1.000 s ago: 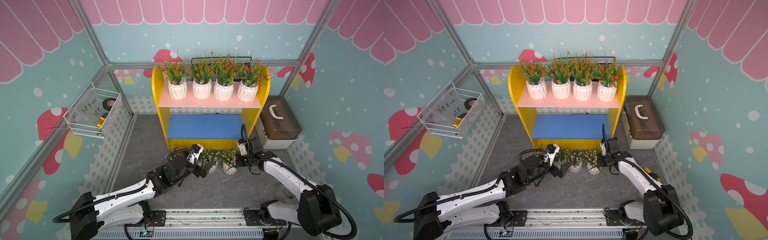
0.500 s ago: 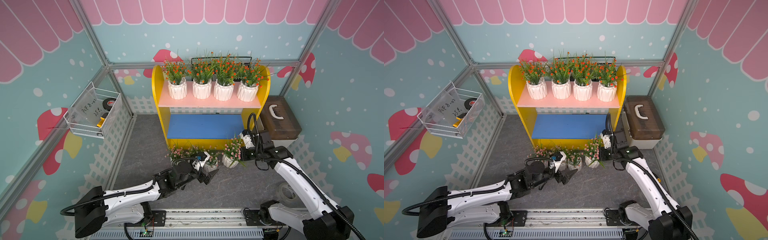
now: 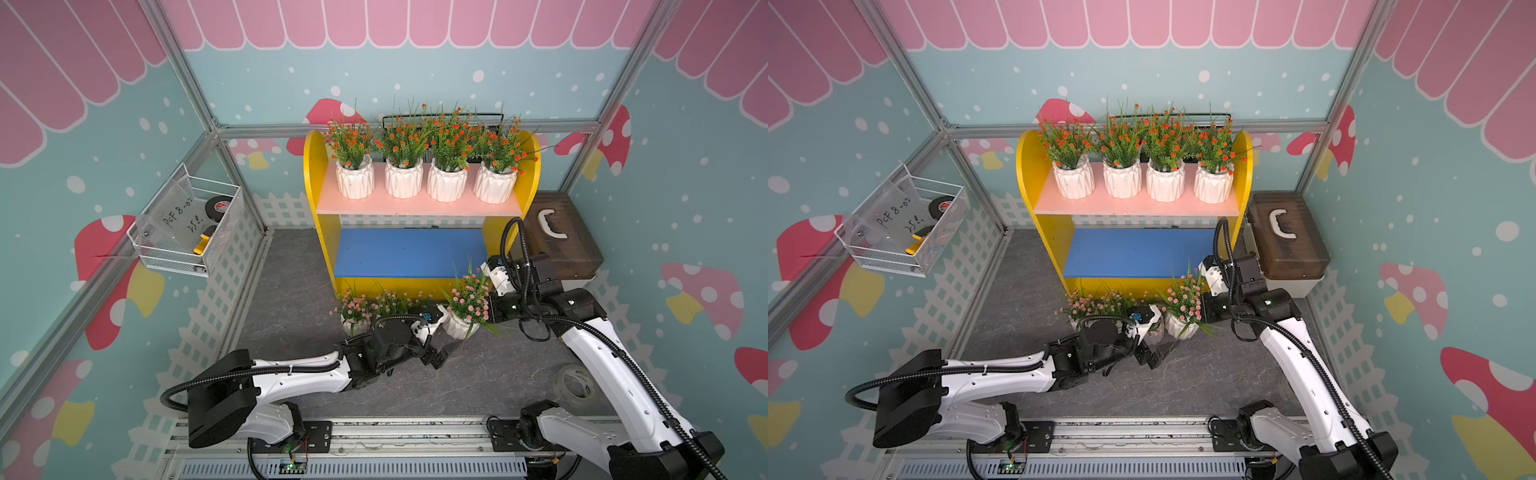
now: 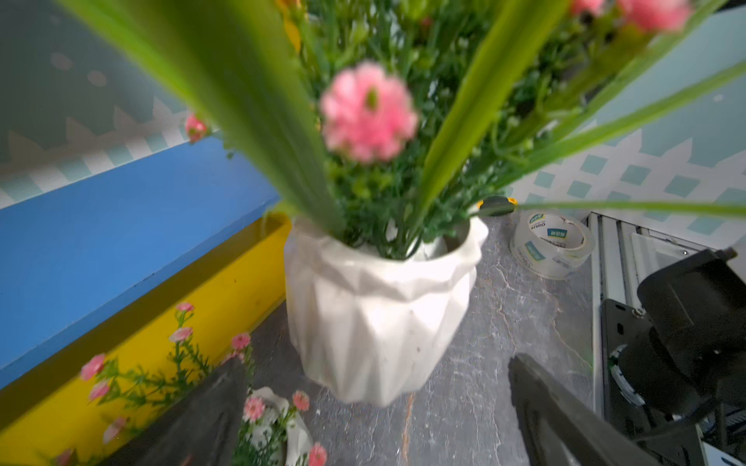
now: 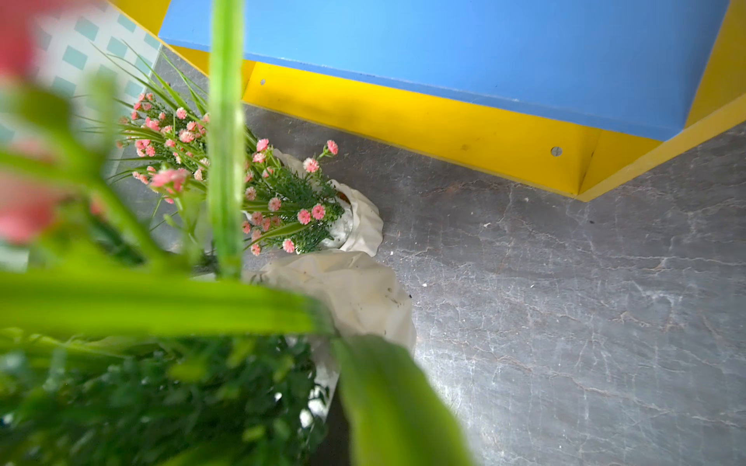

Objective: Place the baby's breath potted plants on the rack by color
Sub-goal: Pick up the baby's breath potted plant from the center of the board.

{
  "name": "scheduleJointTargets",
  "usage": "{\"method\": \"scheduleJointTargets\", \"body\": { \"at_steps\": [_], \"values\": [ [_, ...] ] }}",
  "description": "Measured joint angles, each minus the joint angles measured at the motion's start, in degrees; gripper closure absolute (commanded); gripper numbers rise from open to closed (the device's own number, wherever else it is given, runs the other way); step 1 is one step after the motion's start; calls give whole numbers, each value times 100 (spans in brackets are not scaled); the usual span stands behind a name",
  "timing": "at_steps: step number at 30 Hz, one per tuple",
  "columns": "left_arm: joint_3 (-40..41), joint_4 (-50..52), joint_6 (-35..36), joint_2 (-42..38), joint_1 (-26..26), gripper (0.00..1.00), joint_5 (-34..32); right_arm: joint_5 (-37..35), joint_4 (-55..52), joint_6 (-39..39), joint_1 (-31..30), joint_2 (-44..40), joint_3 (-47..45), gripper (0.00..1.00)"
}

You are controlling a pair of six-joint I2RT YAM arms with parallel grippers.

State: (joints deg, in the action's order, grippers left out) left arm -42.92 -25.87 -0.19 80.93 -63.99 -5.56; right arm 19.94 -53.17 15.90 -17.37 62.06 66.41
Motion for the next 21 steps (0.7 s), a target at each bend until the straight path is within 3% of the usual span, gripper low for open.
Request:
{"method": "scheduleJointTargets", "body": {
  "at_steps": [11, 21],
  "values": [
    [-634, -205, 162, 824, -138, 1, -251, 195, -98, -7, 7, -81, 0, 100],
    [-901, -227, 179, 1082, -142, 3, -334, 308, -129, -7, 7, -170, 0, 100]
  ]
}}
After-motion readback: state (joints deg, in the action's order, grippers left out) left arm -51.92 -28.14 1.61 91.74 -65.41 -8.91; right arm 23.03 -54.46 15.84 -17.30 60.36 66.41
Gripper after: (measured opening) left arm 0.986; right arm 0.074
